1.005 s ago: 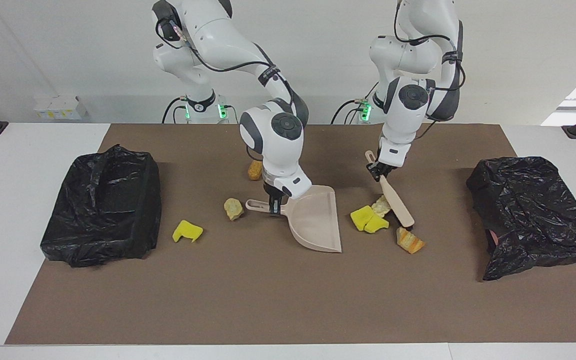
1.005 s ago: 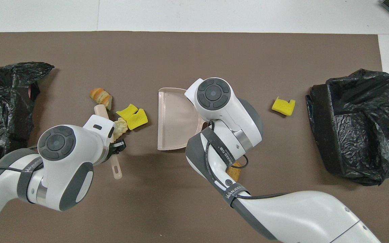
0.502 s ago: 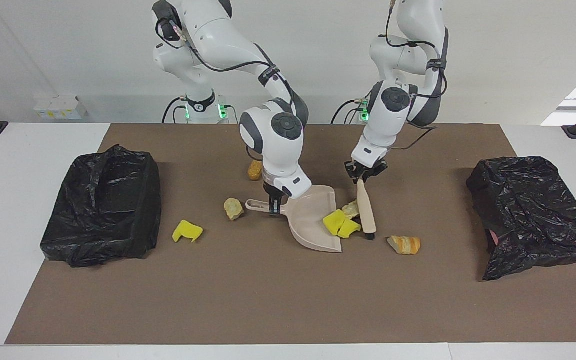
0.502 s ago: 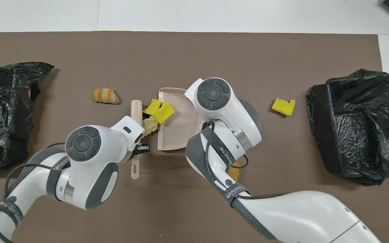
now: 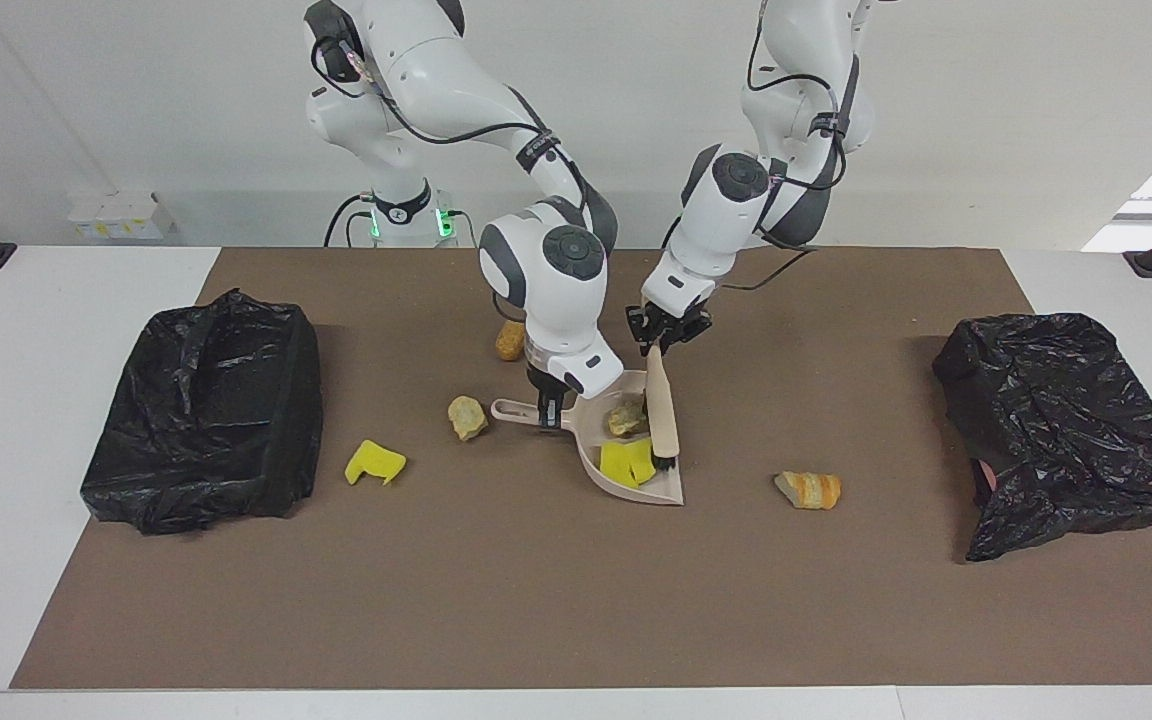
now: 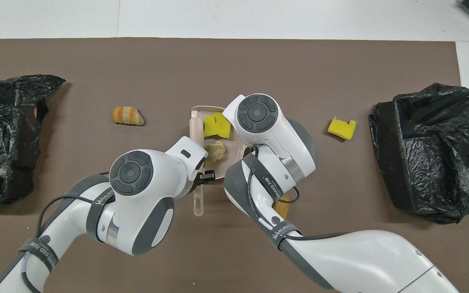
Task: Sweep and dump trash in bin
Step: 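Sweep the remaining bread piece into the dustpan with the left gripper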
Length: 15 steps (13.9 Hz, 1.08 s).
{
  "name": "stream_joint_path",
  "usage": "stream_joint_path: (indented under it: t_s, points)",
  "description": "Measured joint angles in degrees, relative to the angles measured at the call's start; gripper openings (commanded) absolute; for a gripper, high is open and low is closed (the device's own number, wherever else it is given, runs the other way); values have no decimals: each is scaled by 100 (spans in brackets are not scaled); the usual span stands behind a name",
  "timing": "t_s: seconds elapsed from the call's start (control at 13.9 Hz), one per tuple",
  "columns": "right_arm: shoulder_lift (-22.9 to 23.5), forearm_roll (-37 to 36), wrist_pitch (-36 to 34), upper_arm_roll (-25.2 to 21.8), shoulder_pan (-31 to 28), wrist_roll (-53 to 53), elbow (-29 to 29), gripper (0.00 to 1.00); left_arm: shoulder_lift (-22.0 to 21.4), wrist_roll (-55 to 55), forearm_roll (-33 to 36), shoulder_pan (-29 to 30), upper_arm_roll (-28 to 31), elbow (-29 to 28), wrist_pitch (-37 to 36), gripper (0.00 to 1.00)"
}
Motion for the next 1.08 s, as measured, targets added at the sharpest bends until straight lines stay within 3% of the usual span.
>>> stream_joint_path:
  t_s: [0.22, 0.5, 1.08]
  points:
    - [0, 0, 0, 0, 0, 0, 0, 0, -21, -83, 84, 362, 143, 63, -359, 0]
    - [0, 0, 0, 0, 0, 0, -1, 0, -56, 32, 811, 1017, 178, 150, -510, 0]
    - [0, 0, 0, -2, 0, 0, -10, 0, 186, 2249, 1470, 2621, 197, 308, -379, 0]
